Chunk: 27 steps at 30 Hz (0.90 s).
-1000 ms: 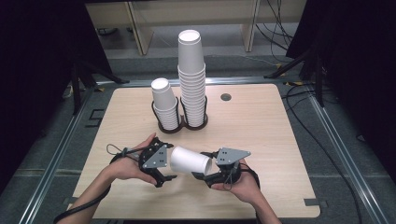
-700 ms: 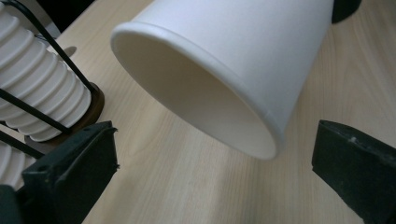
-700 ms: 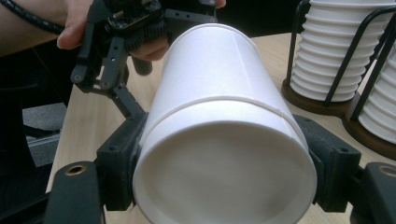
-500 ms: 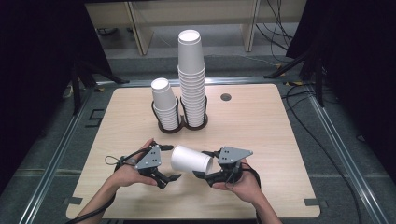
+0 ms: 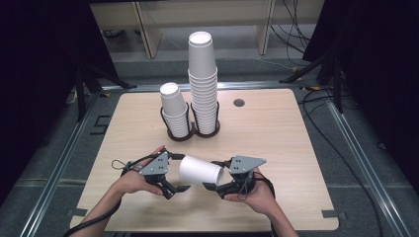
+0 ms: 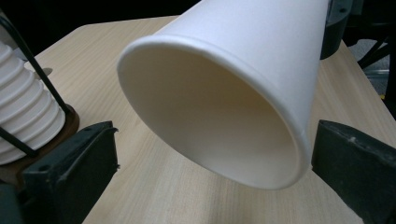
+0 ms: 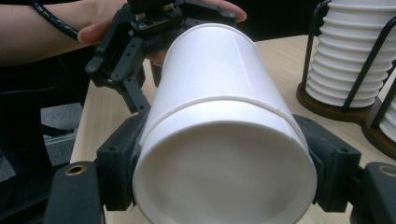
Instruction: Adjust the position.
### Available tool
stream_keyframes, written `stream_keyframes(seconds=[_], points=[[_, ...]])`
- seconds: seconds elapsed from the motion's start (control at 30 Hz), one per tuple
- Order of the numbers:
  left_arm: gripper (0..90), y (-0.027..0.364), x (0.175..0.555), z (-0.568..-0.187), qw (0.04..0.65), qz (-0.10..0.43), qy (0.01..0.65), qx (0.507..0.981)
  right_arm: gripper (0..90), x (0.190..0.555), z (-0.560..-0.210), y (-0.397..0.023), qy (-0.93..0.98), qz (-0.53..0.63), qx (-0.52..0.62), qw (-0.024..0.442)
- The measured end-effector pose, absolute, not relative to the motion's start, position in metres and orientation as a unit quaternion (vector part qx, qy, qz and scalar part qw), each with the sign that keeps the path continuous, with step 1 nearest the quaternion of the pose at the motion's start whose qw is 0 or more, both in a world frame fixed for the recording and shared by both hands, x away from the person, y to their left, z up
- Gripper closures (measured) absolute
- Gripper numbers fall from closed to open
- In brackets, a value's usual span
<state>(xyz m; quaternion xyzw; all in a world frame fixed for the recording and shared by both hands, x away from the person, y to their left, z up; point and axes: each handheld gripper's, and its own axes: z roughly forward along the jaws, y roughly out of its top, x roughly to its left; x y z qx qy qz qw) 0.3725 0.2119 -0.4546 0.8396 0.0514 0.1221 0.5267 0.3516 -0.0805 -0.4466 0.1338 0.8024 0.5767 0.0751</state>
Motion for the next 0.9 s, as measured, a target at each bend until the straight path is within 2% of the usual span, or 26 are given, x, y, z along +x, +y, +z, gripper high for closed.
stream_keyframes(seconds=[0.57,0.63,0.9], points=[[1.6,0.2097,0.3732,-0.4542,0.520,0.117,0.018,0.846,26.8,0.3514,-0.4476,-0.0743,0.809,0.574,0.118,0.058],[1.5,0.2094,0.3733,-0.4548,0.524,0.113,0.017,0.844,26.8,0.3519,-0.4479,-0.0732,0.810,0.574,0.114,0.044],[0.6,0.2090,0.3736,-0.4534,0.521,0.115,0.013,0.846,26.8,0.3528,-0.4485,-0.0720,0.811,0.572,0.109,0.052]])
